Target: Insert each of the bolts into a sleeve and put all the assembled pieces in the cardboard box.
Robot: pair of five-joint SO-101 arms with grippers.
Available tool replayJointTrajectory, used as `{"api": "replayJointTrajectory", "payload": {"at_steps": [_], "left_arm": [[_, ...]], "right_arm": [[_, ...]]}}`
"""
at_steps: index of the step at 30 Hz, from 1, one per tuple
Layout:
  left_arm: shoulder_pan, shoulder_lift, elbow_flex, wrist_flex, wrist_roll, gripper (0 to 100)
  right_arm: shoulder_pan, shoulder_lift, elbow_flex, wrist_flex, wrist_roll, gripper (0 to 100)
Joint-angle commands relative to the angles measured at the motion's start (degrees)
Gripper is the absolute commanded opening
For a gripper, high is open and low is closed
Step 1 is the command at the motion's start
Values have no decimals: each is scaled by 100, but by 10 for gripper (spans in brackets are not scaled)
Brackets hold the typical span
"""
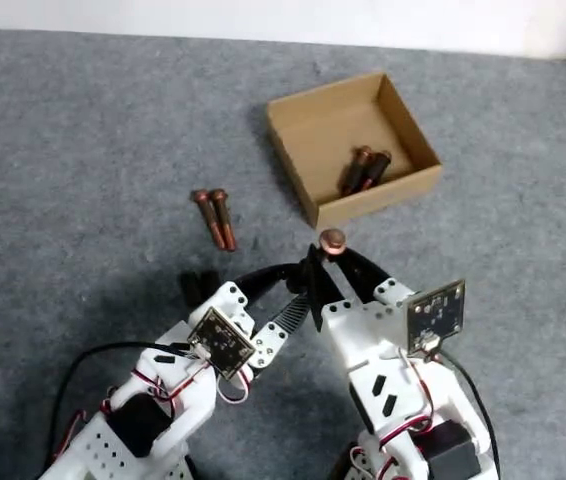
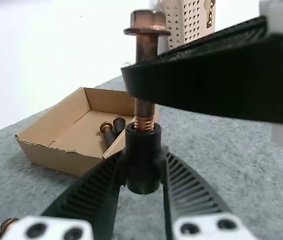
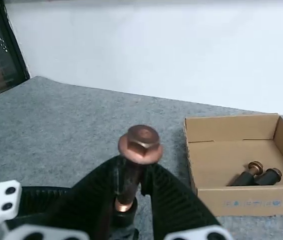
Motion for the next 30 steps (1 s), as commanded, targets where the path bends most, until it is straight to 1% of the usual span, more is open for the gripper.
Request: {"api": "replayJointTrajectory", "payload": {"at_steps": [1,3,6,7,8,16,17,20,22,25,28,30], "left_arm": [[-127,-75,101,-202,9,5],[-127,-75,101,-202,9,5],[-127,-75,110,-202,9,5],[-127,-75,110,-193,9,5],[-127,-75,110,-185,9,5],[-127,-75,110,-158,9,5],[-127,-75,110,-158,9,5],[-92,-75,110,-176,9,5],[-92,-75,110,-176,9,5],[-127,-75,110,-185,9,5],[-127,-66,110,-185,9,5],[-127,-66,110,-176,9,5]], "right_arm": [[48,-22,-66,4,44,40],[48,-13,-66,4,53,132],[48,-13,-66,-4,53,306],[48,-13,-66,-4,44,346],[48,-13,-66,-4,44,366],[40,-13,-75,127,62,364],[-31,-22,-163,207,62,364],[-593,-22,-514,523,70,364],[-831,-22,-620,541,79,364],[-954,-13,-514,523,325,364],[-1191,-13,-365,347,387,364],[-1086,-13,-286,295,387,364]]}}
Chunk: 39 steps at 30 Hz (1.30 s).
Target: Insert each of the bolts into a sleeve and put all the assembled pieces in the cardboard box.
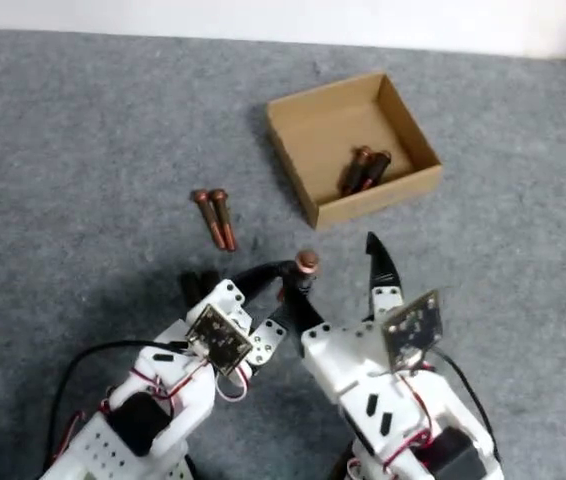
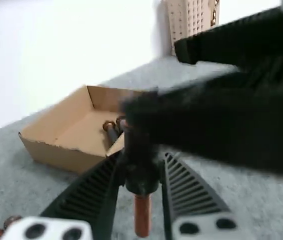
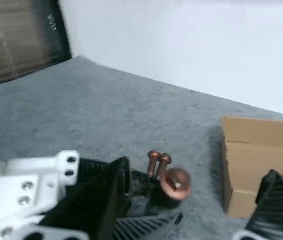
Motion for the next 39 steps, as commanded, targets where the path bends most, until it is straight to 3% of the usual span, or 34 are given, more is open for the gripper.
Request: {"api": "replayJointTrajectory", "payload": {"at_steps": [1,8,11,14,18,25,32,39], "left_arm": [[-84,-57,110,-149,0,5],[-374,-57,-22,-185,193,5],[-857,22,-892,-62,993,6],[-980,549,-1807,396,1037,6],[-1015,2677,-3169,440,1055,6],[-1358,7037,-7248,870,1064,6],[-1297,8954,-10352,3095,1688,6],[-892,10589,-11451,3560,2593,7]], "right_arm": [[119,-13,31,-207,114,364],[2062,-13,40,-690,-334,364],[2264,-4,145,-892,-527,364],[2281,-4,347,-1059,-527,364],[2281,-4,585,-1279,-527,364],[2290,-4,910,-1543,-527,364],[2466,-4,1165,-1938,-519,364],[2967,-13,1121,-2044,-519,364]]}}
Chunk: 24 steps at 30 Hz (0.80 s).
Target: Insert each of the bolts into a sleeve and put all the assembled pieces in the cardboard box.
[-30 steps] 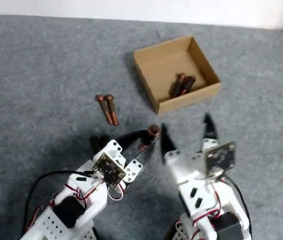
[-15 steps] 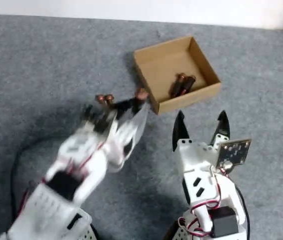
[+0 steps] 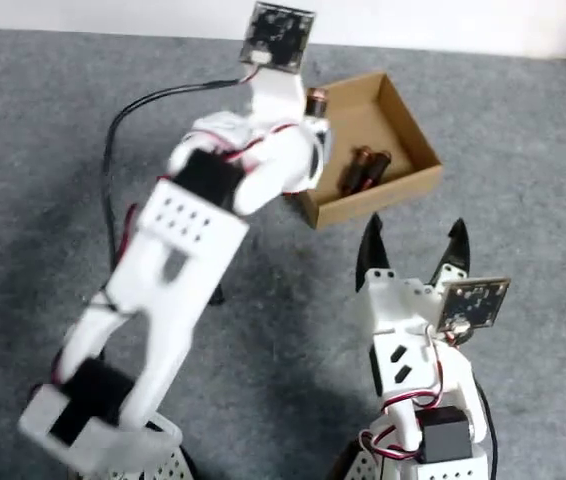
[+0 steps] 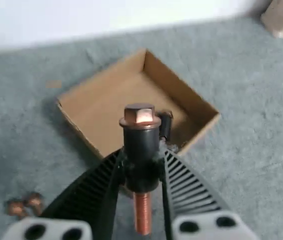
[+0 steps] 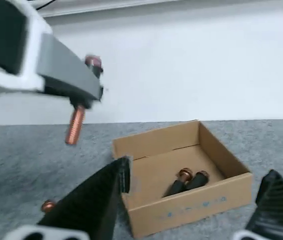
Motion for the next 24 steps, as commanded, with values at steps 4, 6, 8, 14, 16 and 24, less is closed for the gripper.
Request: {"api": "replayJointTrajectory", "payload": {"at_steps": [4,6,8,14,16,24], "left_arm": [[716,1095,-945,0,756,7],[813,1437,-1209,-70,932,7],[813,1886,-1481,-334,1169,7],[532,3477,-2273,-527,1697,7],[418,4013,-2598,-510,1829,7],[382,5077,-3749,176,1925,87]], "right_arm": [[1051,-13,-66,-189,-79,364],[1341,-13,-66,-145,-79,364],[1499,-13,-66,13,-79,364],[1552,-13,-66,549,-79,364],[1552,-13,-66,637,-79,364],[1552,-13,-22,690,-44,364]]}}
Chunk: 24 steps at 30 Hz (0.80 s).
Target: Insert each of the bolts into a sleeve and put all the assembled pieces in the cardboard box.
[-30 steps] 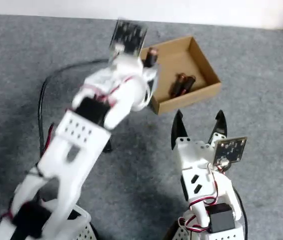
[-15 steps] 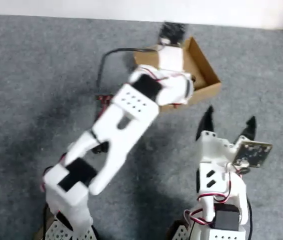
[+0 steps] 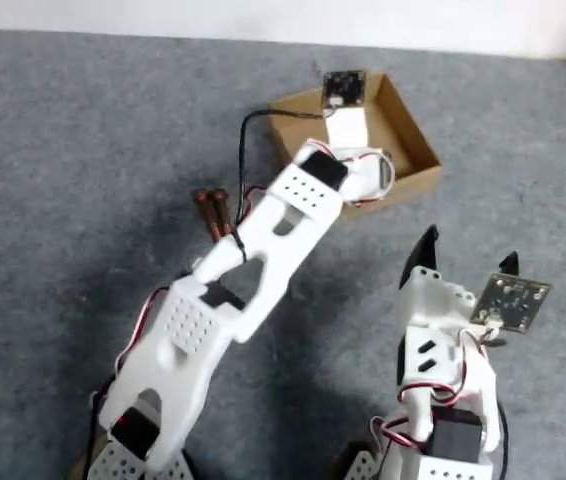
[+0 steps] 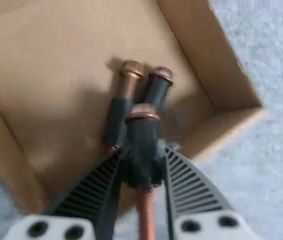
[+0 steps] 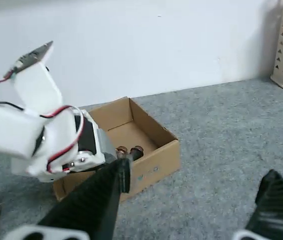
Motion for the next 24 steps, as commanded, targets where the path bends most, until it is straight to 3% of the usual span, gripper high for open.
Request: {"api": "replayJointTrajectory", "payload": {"at_steps": [1,4,6,11,19,24], "left_arm": [[-48,57,-637,589,26,133],[-48,84,-1095,1116,35,259],[-31,101,-1385,1495,0,287],[215,57,-2325,2620,-695,287],[778,57,-5068,4097,-1776,287],[716,-593,-4769,4431,-1899,246]], "right_arm": [[57,-13,-22,13,-9,364],[57,-13,-22,13,-9,364],[57,-13,-22,13,-9,364],[57,-13,-22,13,-9,364],[57,-13,-22,4,-26,364],[31,-13,-22,-4,-35,364]]}}
